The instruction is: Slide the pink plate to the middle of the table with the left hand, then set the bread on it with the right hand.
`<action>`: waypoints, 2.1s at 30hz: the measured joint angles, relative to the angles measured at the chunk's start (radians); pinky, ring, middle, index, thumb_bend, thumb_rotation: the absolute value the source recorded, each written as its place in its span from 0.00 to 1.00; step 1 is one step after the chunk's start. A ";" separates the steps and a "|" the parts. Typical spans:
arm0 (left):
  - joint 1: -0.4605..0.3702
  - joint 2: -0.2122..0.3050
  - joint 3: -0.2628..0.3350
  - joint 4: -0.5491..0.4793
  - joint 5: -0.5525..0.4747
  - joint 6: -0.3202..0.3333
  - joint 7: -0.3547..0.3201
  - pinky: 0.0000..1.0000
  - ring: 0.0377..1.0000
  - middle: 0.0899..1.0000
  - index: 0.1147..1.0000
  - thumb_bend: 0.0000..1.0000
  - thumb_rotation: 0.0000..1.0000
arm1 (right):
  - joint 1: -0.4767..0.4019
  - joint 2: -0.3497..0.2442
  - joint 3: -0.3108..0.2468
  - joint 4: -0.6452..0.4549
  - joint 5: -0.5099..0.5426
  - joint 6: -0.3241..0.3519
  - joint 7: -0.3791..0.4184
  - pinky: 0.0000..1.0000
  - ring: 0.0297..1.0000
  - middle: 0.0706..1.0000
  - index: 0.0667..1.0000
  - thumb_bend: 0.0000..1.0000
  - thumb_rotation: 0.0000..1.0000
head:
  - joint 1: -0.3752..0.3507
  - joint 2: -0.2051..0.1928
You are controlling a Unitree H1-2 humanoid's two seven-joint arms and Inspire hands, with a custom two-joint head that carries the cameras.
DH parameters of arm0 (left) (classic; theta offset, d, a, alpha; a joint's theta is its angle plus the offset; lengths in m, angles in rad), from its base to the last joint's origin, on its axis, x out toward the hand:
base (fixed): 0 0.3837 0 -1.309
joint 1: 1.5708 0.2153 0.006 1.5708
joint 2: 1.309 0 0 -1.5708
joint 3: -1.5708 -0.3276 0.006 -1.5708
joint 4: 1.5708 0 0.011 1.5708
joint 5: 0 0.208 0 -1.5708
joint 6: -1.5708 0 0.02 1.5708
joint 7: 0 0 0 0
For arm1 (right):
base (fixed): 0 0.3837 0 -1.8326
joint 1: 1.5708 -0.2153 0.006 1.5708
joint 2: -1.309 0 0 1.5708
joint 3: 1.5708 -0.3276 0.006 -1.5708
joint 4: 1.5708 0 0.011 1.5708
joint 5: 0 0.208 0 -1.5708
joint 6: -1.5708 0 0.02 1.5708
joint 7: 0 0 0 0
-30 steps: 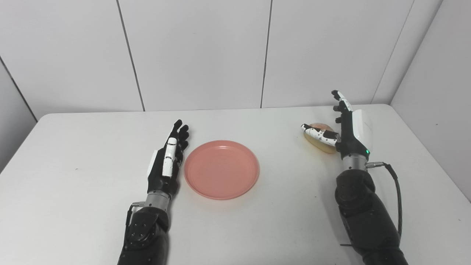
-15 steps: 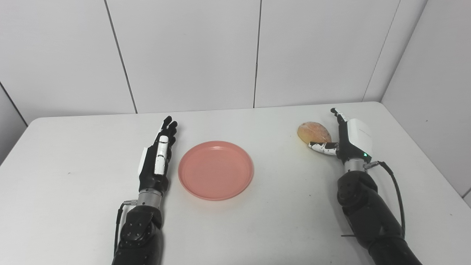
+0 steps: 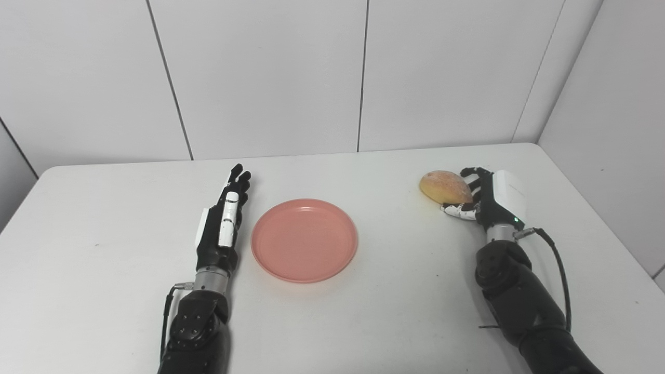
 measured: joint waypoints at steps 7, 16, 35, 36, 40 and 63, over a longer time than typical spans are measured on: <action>0.000 0.000 0.000 0.002 -0.004 0.000 -0.002 1.00 0.97 0.94 0.92 0.40 1.00 | 0.000 0.000 0.010 -0.001 0.008 -0.002 -0.011 0.32 0.40 0.40 0.51 0.51 0.00 | 0.006 -0.003; -0.001 -0.001 -0.007 0.001 0.022 0.001 0.006 0.99 0.97 0.93 0.91 0.41 1.00 | 0.007 0.000 0.005 -0.003 0.034 -0.043 -0.024 0.38 0.46 0.42 0.50 0.51 0.00 | 0.037 -0.008; 0.001 -0.028 -0.019 -0.007 0.094 0.035 0.071 0.99 0.97 0.94 0.92 0.39 1.00 | 0.103 0.081 0.010 -0.406 0.131 -0.192 0.063 0.43 0.48 0.43 0.49 0.52 0.00 | 0.156 -0.018; 0.001 -0.031 -0.018 -0.009 0.095 0.045 0.077 0.99 0.97 0.94 0.92 0.40 1.00 | 0.111 0.089 0.016 -0.431 0.129 -0.186 0.081 0.43 0.48 0.43 0.49 0.52 0.00 | 0.164 -0.017; 0.003 -0.045 -0.012 -0.016 0.098 0.077 0.101 1.00 0.97 0.94 0.92 0.41 1.00 | 0.138 0.122 0.032 -0.533 0.139 -0.169 0.158 0.42 0.47 0.43 0.49 0.52 0.00 | 0.176 -0.012; 0.008 -0.077 -0.016 -0.030 0.138 0.160 0.156 1.00 0.99 0.97 0.96 0.42 1.00 | 0.139 0.218 0.220 -0.400 0.044 -0.179 0.310 0.36 0.42 0.41 0.50 0.52 0.00 | 0.189 -0.011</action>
